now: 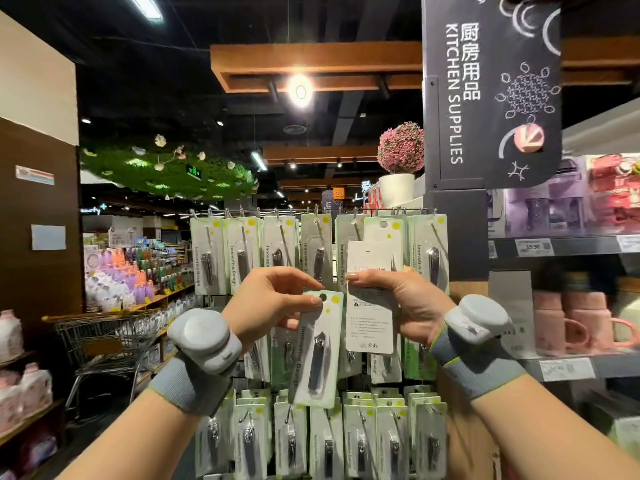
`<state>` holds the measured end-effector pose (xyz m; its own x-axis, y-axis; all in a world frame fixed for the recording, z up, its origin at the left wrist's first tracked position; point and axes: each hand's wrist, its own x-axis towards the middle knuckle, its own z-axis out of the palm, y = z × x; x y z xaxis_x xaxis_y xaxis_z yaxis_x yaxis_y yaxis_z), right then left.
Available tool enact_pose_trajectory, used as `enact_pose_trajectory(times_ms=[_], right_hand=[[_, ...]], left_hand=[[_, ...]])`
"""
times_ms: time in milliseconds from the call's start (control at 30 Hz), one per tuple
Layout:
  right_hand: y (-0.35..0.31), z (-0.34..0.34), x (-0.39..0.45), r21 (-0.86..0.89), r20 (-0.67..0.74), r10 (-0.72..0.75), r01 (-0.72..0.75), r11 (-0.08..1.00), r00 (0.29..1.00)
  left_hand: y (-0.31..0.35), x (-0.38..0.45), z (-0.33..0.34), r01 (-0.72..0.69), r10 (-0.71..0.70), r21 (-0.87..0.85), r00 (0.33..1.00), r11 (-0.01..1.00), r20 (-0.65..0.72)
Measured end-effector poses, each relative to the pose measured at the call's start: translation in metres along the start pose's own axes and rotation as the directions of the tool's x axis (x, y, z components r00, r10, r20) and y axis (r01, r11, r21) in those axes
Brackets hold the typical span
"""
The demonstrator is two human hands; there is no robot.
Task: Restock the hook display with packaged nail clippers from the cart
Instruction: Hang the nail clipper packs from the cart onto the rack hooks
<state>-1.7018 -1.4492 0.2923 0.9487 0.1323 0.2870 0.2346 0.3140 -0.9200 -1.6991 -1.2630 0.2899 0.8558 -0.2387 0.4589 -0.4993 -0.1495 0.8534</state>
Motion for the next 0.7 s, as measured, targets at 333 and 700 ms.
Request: enact_pose_trajectory(times_ms=[333,700], right_hand=[[-0.015,-0.009,0.000,-0.017,-0.013,-0.027,0.027,0.999,1.000],[-0.033,-0.008,0.004,0.060,-0.022,-0.074,0.075,0.995,0.997]], left_hand=[[0.014,0.008,-0.002,-0.112,0.110,-0.011,0.989,0.994,-0.095],[0.051,0.025,-0.012,-0.295,0.210,-0.158,0.888,0.942,-0.408]])
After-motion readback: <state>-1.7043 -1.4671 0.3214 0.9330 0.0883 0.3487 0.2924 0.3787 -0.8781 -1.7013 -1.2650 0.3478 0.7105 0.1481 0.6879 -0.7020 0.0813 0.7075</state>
